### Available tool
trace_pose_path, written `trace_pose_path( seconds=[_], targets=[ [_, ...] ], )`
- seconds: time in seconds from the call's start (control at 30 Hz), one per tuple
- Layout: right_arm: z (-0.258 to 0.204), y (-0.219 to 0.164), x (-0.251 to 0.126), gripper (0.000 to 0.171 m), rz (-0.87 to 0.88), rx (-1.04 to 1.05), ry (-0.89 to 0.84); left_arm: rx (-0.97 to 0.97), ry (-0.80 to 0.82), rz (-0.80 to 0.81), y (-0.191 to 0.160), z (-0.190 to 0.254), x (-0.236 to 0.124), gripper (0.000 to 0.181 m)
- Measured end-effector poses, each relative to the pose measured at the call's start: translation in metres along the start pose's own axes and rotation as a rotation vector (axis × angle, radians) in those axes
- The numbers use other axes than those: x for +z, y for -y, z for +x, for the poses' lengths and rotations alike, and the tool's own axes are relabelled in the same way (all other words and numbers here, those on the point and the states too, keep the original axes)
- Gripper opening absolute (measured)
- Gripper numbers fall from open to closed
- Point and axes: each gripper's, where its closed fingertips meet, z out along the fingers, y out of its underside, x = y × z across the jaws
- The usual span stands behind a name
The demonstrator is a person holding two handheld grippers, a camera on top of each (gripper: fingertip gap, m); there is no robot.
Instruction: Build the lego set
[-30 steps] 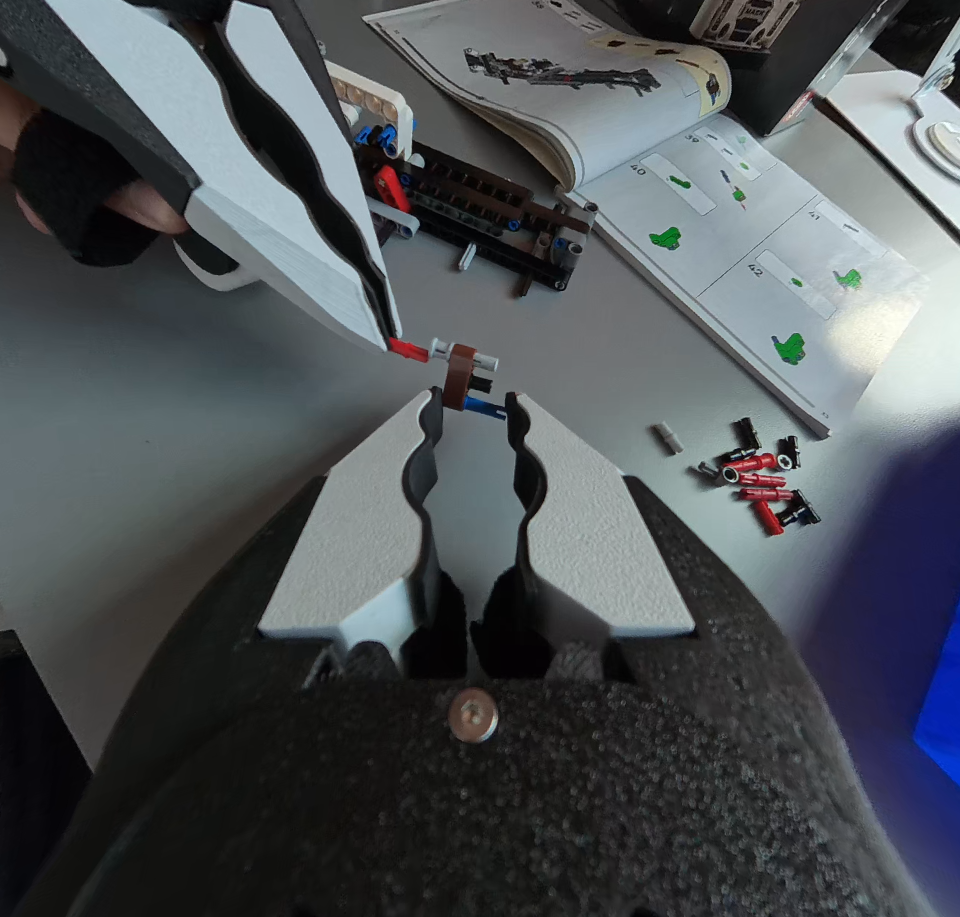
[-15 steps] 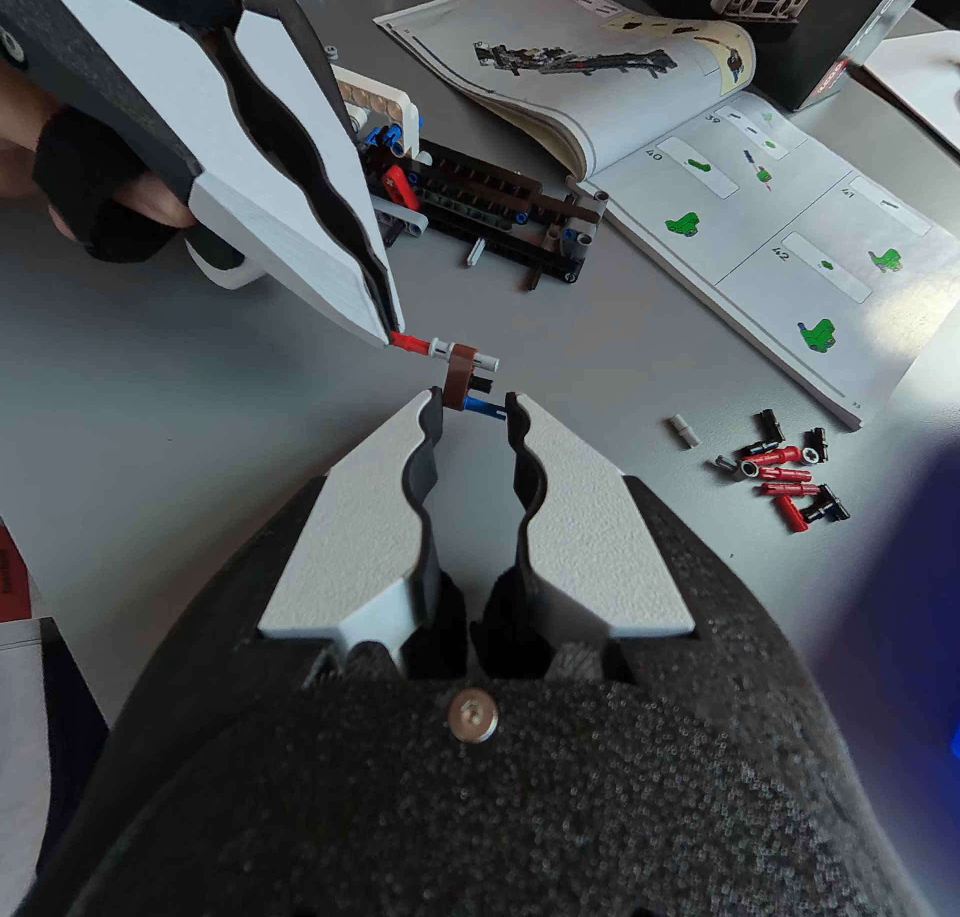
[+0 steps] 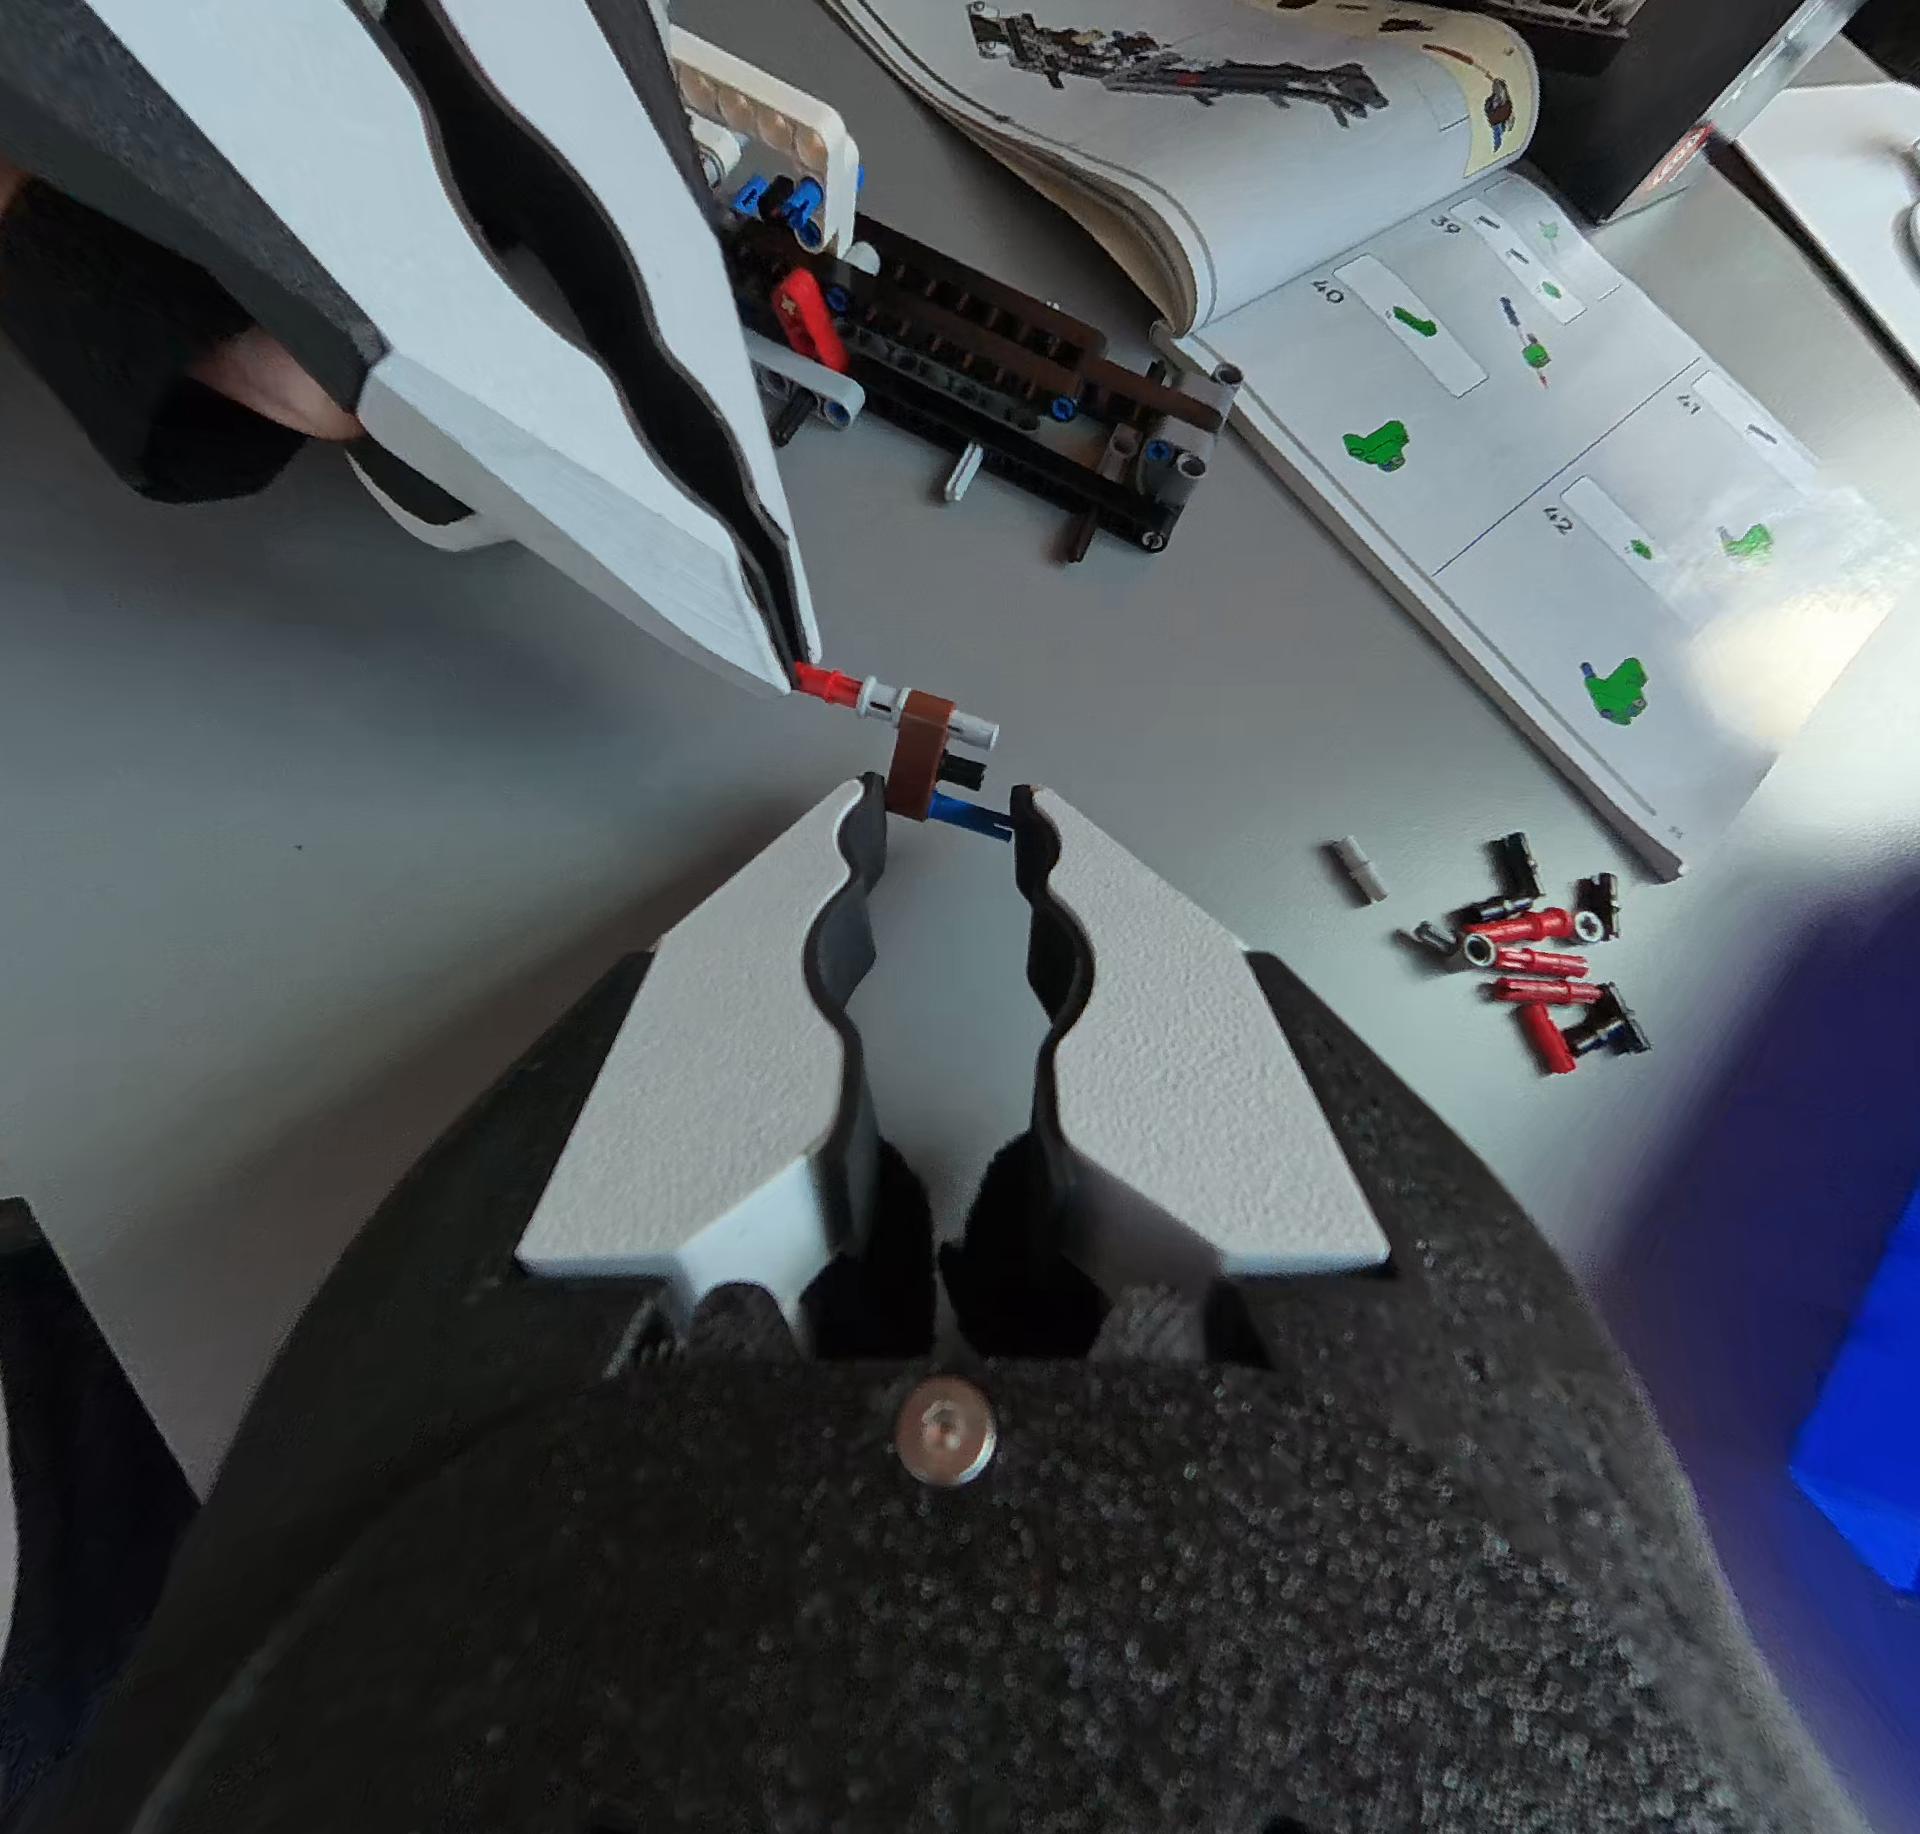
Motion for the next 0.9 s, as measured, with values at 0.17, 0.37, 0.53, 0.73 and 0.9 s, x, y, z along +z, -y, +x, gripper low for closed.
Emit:
trace_pose_path(
  seconds=[0.17, 0.37, 0.53, 0.73, 0.9],
  targets=[
    [0.002, -0.001, 0.000, 0.024, -0.051, -0.127, -0.103, 0.062, 0.064, -0.034, -0.004, -0.002, 0.004, 0.002],
    [0.004, 0.004, -0.003, 0.023, -0.067, -0.267, -0.267, -0.030, -0.009, -0.031, -0.004, -0.001, 0.002, 0.002],
    [0.000, -0.001, -0.003, 0.023, -0.045, -0.295, -0.240, -0.019, -0.043, -0.057, -0.007, 0.004, 0.004, 0.002],
    [-0.006, -0.008, -0.003, 0.023, -0.060, -0.330, -0.164, 0.012, -0.057, -0.097, -0.013, 0.009, 0.007, 0.001],
    [-0.005, -0.008, -0.001, 0.023, -0.043, -0.260, -0.122, -0.010, -0.071, -0.092, -0.012, 0.009, 0.007, 0.002]
  ],
)
